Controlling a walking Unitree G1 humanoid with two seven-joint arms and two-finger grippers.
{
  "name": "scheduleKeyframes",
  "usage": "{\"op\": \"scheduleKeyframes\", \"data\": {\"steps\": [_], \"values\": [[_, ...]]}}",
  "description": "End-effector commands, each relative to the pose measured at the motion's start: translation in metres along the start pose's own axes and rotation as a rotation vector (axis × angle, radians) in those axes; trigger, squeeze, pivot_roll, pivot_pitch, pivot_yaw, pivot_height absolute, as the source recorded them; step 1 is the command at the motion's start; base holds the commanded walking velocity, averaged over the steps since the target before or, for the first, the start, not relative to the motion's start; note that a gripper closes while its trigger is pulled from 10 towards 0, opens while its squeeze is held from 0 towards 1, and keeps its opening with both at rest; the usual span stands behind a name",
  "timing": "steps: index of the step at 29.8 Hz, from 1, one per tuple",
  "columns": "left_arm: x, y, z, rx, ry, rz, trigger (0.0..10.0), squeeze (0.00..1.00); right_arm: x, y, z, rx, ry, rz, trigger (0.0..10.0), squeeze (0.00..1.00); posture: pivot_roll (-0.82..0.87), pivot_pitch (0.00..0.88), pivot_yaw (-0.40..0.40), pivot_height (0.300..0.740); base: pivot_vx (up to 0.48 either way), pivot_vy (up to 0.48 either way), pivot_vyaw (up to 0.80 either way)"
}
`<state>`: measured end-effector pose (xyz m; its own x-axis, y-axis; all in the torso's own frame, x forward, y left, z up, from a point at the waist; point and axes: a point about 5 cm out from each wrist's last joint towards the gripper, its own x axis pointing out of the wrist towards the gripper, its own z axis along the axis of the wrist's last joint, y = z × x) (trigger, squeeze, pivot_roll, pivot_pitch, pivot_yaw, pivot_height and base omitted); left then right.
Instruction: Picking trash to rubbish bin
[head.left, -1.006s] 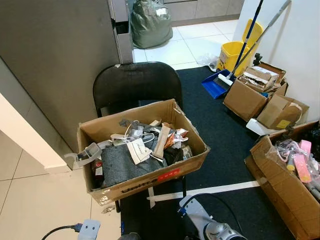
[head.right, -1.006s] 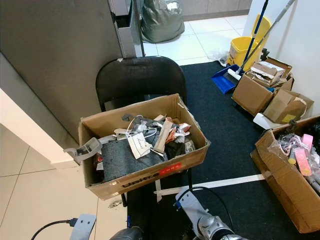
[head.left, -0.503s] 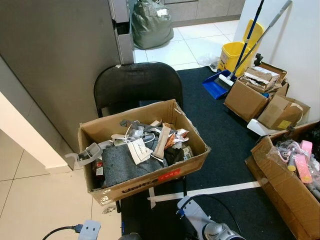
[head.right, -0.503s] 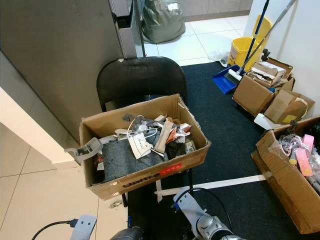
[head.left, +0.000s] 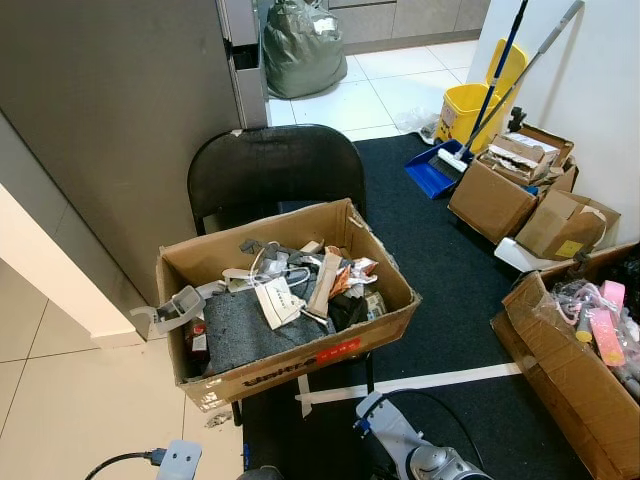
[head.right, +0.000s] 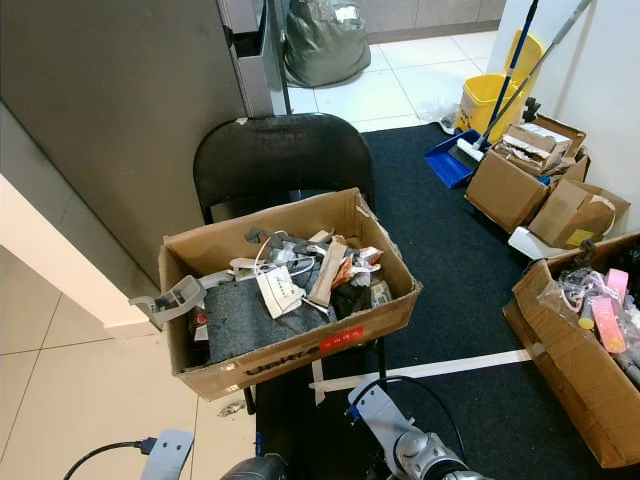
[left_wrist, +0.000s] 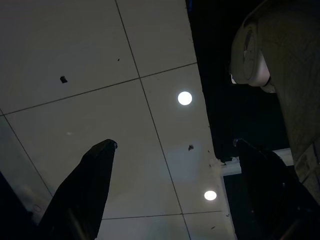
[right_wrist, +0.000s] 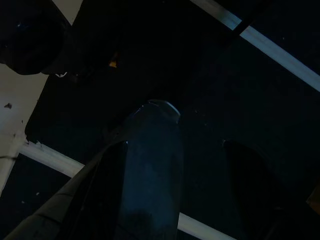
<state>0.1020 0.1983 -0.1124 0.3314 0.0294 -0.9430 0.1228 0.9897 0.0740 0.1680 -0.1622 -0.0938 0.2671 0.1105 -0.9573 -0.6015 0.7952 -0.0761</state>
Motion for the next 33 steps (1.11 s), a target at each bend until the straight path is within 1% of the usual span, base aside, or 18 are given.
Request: {"op": "scheduleKeyframes", "data": {"steps": [1,33], "values": [[-0.0007,0.0017,-0.0066,-0.006,0.029,0.003,10.0,0.00,0.0011,0.0061,-0.0118,0.002,0.042,0.021,10.0,0.00,-0.05,0.061,0.060,0.740,0.000,0.000,0.00],[-0.0005,0.0007,-0.0051,-0.020,0.024,0.000,10.0,0.00,0.0005,0.0031,-0.0114,0.004,0.040,0.012,10.0,0.00,-0.05,0.057,0.057,0.740,0.000,0.000,0.00]]}}
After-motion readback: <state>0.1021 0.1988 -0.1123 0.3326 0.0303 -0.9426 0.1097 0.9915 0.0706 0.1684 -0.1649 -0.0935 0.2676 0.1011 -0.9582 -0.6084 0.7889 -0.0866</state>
